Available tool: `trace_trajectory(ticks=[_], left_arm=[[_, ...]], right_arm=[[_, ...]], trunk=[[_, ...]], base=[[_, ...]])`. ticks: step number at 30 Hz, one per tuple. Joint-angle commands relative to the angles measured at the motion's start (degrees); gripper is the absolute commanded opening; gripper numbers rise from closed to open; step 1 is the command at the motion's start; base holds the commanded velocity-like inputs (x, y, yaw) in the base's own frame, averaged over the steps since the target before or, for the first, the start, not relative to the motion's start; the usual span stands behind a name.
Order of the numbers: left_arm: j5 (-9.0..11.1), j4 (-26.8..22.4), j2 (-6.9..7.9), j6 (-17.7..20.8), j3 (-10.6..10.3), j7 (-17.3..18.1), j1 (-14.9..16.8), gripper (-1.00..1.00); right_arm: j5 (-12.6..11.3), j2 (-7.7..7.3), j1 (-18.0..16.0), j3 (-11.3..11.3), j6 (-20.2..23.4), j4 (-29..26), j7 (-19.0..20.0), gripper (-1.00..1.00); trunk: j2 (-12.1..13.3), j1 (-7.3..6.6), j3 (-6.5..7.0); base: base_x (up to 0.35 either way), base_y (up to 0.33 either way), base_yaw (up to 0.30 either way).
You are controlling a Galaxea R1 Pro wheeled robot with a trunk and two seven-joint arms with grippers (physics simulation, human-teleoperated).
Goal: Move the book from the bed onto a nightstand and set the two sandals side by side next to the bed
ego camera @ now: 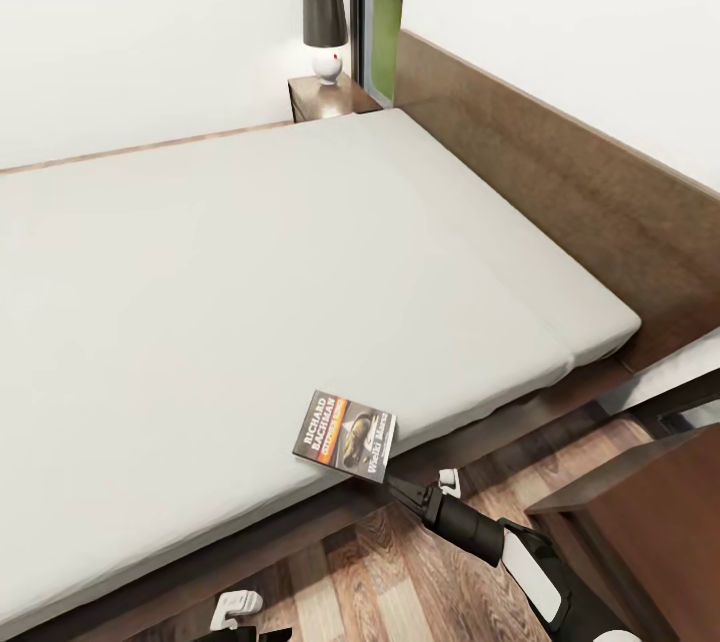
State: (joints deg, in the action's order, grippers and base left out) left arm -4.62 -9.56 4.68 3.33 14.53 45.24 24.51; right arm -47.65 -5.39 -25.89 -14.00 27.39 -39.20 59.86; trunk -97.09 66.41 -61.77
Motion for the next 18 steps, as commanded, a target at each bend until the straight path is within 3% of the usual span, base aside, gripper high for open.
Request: trace_trajectory(ticks=[1, 18], left_arm=[[-0.48, -0.08, -0.02, 0.35, 0.50, 0.28, 0.01, 1.00], [-0.48, -0.09, -0.02, 0.36, 0.48, 0.28, 0.01, 1.00]], right_arm=[[-0.61, -0.06, -0.03, -0.24, 0.47, 0.00, -0.03, 1.00], [-0.61, -0.05, -0.03, -0.24, 0.47, 0.00, -0.08, 1.00]], trunk=[[-0.43, 0.22, -0.22], [-6.85, 3.74, -3.09]], base=[[0.000, 0.000, 0.000], [0.000, 0.000, 0.000]])
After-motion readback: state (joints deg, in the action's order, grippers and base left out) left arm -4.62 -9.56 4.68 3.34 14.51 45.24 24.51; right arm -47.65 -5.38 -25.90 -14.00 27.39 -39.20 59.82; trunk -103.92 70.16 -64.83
